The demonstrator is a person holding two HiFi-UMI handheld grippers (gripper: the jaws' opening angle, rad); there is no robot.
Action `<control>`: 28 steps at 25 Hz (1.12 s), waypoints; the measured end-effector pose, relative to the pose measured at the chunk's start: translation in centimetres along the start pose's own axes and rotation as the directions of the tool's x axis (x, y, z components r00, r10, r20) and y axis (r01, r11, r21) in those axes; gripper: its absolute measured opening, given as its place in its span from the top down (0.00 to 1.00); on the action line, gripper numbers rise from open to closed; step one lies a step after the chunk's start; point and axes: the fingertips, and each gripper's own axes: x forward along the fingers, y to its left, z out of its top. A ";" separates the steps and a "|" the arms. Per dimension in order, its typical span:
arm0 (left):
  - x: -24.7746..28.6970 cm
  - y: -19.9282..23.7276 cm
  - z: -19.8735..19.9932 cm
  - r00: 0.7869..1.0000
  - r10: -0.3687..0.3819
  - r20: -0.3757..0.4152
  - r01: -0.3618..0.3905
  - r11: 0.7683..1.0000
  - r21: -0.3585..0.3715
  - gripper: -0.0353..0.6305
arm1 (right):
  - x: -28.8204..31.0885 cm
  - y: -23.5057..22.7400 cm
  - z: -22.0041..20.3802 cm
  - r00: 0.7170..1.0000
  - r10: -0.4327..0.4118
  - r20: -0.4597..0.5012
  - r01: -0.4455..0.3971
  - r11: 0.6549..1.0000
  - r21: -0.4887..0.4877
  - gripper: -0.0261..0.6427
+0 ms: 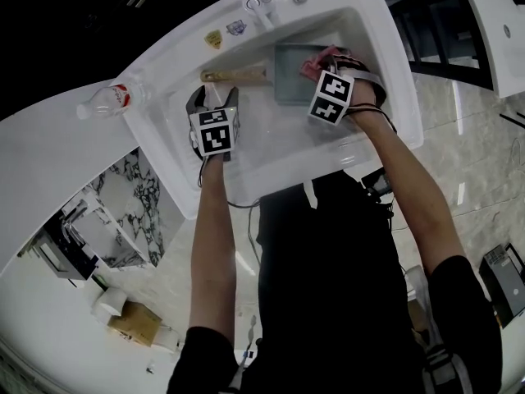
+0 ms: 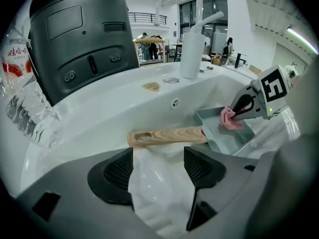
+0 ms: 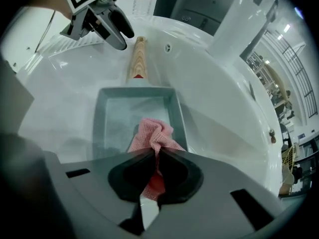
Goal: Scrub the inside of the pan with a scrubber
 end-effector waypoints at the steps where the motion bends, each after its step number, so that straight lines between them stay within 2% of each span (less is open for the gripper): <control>1: -0.1 -0.2 0.0 1.000 -0.003 0.001 0.003 1.000 0.001 0.49 | -0.2 0.0 0.0 1.000 -0.003 0.000 0.003 1.000 0.000 0.90; 10: -3.8 -2.0 1.0 0.998 -0.030 0.056 0.028 0.999 0.031 0.49 | -3.7 -0.1 0.1 0.998 -0.054 0.029 0.053 0.998 0.021 0.90; 17: -7.9 -5.1 2.3 0.984 -0.102 0.144 0.085 0.989 0.121 0.49 | -9.4 -0.1 0.9 0.987 -0.122 0.108 0.114 0.990 0.085 0.90; 21: -10.8 -6.6 3.7 0.963 -0.169 0.211 0.137 0.978 0.158 0.51 | -13.3 -0.5 1.6 0.971 -0.174 0.165 0.154 0.980 0.129 0.90; 25: -14.9 -6.7 5.3 0.929 -0.210 0.304 0.176 0.975 0.137 0.62 | -18.8 -0.8 2.5 0.940 -0.237 0.245 0.204 0.967 0.150 0.90; 28: -17.7 -6.2 5.6 0.907 -0.234 0.350 0.193 0.970 0.147 0.73 | -23.1 -0.1 3.2 0.909 -0.271 0.318 0.229 0.960 0.163 0.90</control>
